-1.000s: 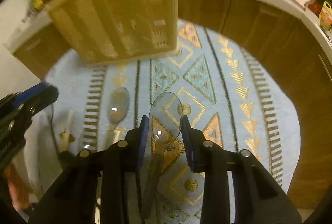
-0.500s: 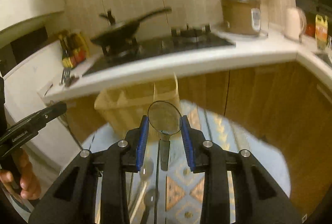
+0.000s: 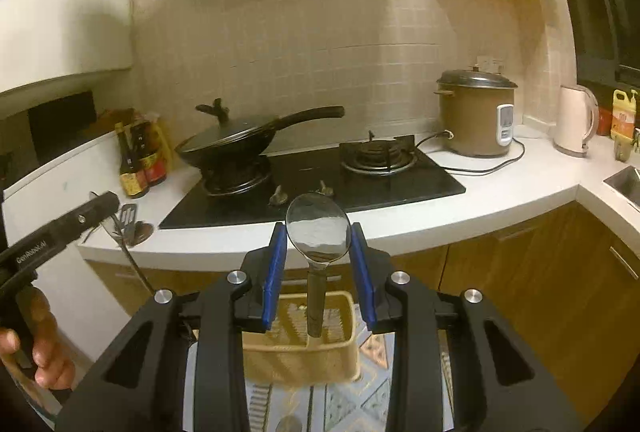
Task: Organize utensils
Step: 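Lift both clear spoons over the tan basket and open both grippers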
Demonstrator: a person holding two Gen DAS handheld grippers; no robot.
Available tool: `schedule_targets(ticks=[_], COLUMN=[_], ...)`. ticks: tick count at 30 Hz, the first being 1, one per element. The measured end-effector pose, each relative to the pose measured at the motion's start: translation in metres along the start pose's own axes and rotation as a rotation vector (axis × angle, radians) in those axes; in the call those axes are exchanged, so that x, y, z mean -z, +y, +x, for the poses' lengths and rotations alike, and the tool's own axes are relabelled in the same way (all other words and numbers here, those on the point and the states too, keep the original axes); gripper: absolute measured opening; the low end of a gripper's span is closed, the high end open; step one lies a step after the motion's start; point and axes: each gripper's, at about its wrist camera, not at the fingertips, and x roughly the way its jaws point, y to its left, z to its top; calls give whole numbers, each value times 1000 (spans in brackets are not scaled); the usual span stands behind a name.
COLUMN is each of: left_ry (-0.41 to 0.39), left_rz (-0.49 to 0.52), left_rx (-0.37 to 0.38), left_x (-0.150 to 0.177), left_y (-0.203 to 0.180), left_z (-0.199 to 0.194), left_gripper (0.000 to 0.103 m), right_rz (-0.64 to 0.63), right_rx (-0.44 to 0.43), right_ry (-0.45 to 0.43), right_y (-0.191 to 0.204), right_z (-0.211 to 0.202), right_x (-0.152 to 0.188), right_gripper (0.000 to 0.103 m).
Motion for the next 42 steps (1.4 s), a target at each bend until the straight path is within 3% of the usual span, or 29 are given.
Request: schedule_targets(ticks=[12, 22, 25, 30, 36, 39, 42], left_ry=[56, 144, 151, 152, 145, 147, 165], left_rz=[-49, -46, -48, -63, -79, -86, -80], left_rx=[-33, -22, -26, -16, -3, 7, 2], left_x=[48, 82, 87, 90, 88, 90, 95], left_y=[30, 35, 36, 37, 38, 38, 36], left_z=[79, 99, 98, 85, 54, 36, 19], left_gripper=[30, 30, 32, 44, 48, 49, 49], right_rz=[21, 39, 30, 22, 19, 26, 18], right_rx=[33, 9, -2, -17, -32, -33, -39], right_ry=[90, 181, 197, 233, 230, 224, 216], right_y=[-12, -13, -10, -7, -6, -7, -4], right_z=[77, 101, 100, 94, 67, 53, 38], right_x=[42, 67, 72, 75, 76, 76, 77], right_gripper=[29, 29, 29, 29, 31, 56, 56])
